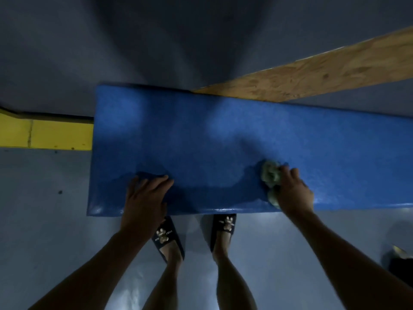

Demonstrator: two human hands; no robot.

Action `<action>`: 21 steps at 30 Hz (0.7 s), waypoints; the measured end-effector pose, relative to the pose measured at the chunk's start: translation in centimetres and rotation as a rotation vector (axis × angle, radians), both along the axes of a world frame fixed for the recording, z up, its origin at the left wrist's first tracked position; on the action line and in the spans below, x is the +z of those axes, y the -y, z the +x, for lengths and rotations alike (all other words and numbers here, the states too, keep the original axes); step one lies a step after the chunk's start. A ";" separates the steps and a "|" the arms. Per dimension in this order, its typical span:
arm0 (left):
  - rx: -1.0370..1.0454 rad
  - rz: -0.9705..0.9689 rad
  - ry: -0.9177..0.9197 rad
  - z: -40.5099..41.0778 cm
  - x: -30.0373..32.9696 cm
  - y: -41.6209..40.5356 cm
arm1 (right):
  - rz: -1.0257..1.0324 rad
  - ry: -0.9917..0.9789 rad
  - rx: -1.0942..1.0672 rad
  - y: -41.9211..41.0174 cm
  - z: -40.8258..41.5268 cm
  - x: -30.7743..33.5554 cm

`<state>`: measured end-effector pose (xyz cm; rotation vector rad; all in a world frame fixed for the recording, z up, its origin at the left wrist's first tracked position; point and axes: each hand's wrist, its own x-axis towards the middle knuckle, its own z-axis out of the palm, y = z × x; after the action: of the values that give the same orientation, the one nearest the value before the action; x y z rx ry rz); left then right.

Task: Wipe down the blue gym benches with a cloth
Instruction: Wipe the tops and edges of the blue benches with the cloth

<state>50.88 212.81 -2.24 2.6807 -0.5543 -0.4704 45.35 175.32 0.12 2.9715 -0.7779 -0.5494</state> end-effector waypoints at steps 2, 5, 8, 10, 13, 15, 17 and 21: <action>0.006 0.002 -0.008 -0.1 0.1 0.1 | -0.027 0.013 -0.164 0.0 0.8 -0.1; 0.024 -0.033 -0.014 -0.3 0.0 0.1 | 0.098 0.231 -0.209 -7.3 1.9 -2.4; 0.018 -0.052 0.006 -0.1 0.1 0.0 | 0.284 0.356 0.060 -17.1 2.9 -3.4; -0.024 -0.103 0.063 0.2 0.3 0.0 | 0.370 0.331 0.297 -20.4 4.1 -2.4; -0.042 -0.110 0.089 1.4 0.5 0.0 | 0.358 0.268 0.534 -16.5 5.7 -2.1; -0.037 -0.071 0.073 2.7 0.5 0.1 | 0.282 0.220 0.559 -10.5 6.0 -2.4; -0.048 -0.042 0.078 4.1 0.7 0.6 | 0.221 0.207 0.408 -4.0 5.9 -2.4; -0.046 0.027 0.095 6.6 0.8 2.1 | 0.114 0.246 -0.133 4.1 5.8 -0.9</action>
<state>57.46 210.69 -1.41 2.7323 -0.6418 -0.3663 51.18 171.22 -0.75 3.1500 -1.0008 -0.2400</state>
